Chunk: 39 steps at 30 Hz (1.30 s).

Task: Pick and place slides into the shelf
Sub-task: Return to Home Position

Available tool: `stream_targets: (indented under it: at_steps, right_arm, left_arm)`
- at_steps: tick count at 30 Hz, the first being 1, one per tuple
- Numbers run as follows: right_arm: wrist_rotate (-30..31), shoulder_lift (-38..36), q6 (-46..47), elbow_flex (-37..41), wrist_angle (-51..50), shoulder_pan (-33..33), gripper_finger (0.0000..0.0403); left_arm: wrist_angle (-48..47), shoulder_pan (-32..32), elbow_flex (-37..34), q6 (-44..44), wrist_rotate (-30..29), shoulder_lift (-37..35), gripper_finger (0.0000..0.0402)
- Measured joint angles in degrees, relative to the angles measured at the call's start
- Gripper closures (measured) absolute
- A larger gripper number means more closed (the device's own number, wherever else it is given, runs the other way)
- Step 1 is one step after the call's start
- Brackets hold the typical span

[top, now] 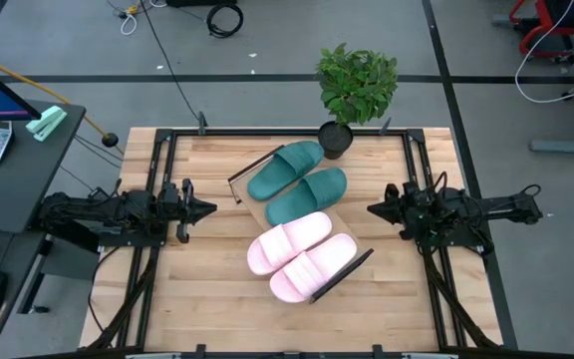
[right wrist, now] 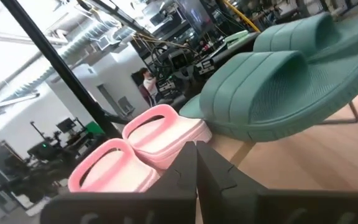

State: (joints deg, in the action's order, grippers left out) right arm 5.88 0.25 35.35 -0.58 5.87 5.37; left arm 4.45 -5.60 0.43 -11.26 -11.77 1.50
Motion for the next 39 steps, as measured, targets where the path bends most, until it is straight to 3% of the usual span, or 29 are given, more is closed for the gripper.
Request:
stream_targets:
  at_steps: [11,20,33,39]
  right_arm:
    - [1.7,0.0,-14.3,0.0,-1.8,0.0,0.0403]
    - [-1.1,0.4,-14.8,0.0,-3.8,0.0,0.0403]
    - [-1.7,0.4,-25.9,0.0,-4.0,0.0,0.0402]
    - [-1.7,0.5,-26.1,0.0,-4.1,0.0,0.0402]
  left_arm:
    - [0.0,0.0,0.0,0.0,0.0,0.0,0.0370]
    - [0.0,0.0,0.0,0.0,0.0,0.0,0.0363]
    - [0.0,0.0,0.0,0.0,0.0,0.0,0.0374]
    - [0.0,0.0,0.0,0.0,0.0,0.0,0.0364]
